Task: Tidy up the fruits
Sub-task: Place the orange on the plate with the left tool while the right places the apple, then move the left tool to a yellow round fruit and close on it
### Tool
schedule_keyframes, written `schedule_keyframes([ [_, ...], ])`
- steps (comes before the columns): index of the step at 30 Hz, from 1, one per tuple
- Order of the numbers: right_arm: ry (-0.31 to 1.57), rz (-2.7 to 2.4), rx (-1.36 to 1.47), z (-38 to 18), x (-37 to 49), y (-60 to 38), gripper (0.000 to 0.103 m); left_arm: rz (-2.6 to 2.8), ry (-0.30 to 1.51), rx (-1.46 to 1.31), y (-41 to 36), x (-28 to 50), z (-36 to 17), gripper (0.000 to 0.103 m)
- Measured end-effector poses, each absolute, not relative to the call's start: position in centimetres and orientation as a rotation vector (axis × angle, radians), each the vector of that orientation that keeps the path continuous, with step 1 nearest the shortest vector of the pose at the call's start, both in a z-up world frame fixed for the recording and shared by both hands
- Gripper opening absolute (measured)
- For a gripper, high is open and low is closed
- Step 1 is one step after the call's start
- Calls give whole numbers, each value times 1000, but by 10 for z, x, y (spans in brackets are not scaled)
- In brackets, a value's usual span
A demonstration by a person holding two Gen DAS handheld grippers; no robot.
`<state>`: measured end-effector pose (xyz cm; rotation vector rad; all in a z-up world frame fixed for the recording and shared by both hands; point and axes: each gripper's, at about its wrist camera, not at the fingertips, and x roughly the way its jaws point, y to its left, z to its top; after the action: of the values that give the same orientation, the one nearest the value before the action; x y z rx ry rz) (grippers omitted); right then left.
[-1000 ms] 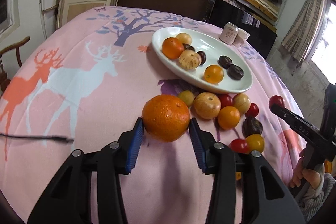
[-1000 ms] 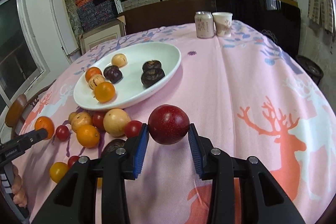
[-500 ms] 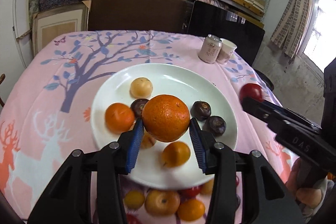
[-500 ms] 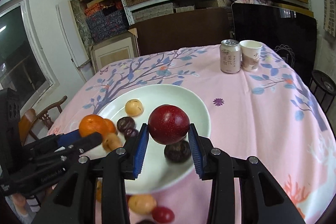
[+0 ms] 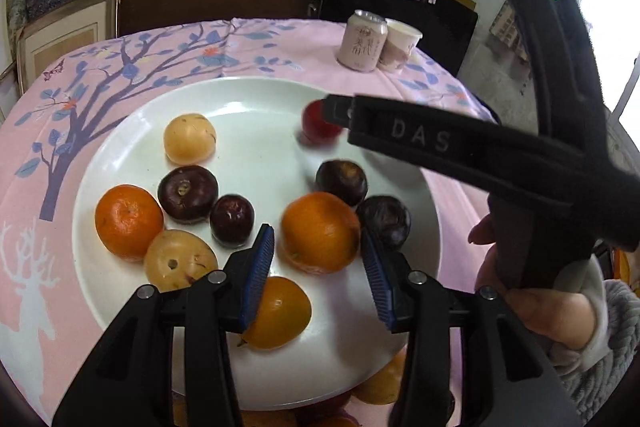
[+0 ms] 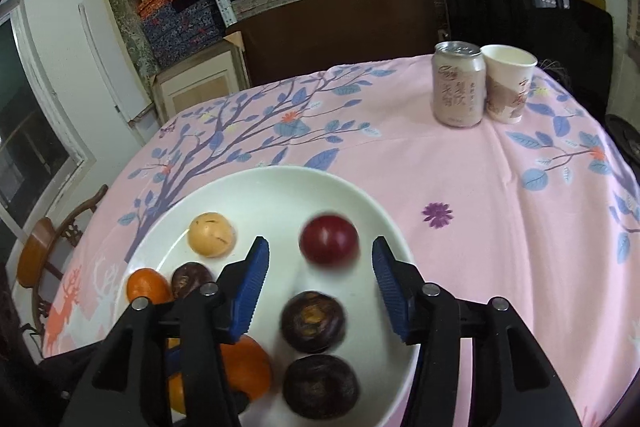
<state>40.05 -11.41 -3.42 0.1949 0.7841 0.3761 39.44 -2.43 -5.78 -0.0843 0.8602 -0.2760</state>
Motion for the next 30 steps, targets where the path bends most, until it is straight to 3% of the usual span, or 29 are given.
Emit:
schedule_keyframes([
  [2,776,375,221,-32,400,-120,57,-263,837,-76,-25,391,-54,55],
  [9,702,350,235,-13,377,-136,69,-244,772,-37,-25,367,-34,56],
  [14,651,357,268,-9,330,-150,76,-185,705,-32,-14,331,-21,63],
  [18,643,315,249,-22,287,-157,81,-102,679,-14,-2,298,-24,64],
  [23,656,290,247,-40,239,-164,83,27,661,-76,27,255,-32,75],
  [30,610,307,268,-43,191,-170,90,75,687,-127,48,221,-46,77],
])
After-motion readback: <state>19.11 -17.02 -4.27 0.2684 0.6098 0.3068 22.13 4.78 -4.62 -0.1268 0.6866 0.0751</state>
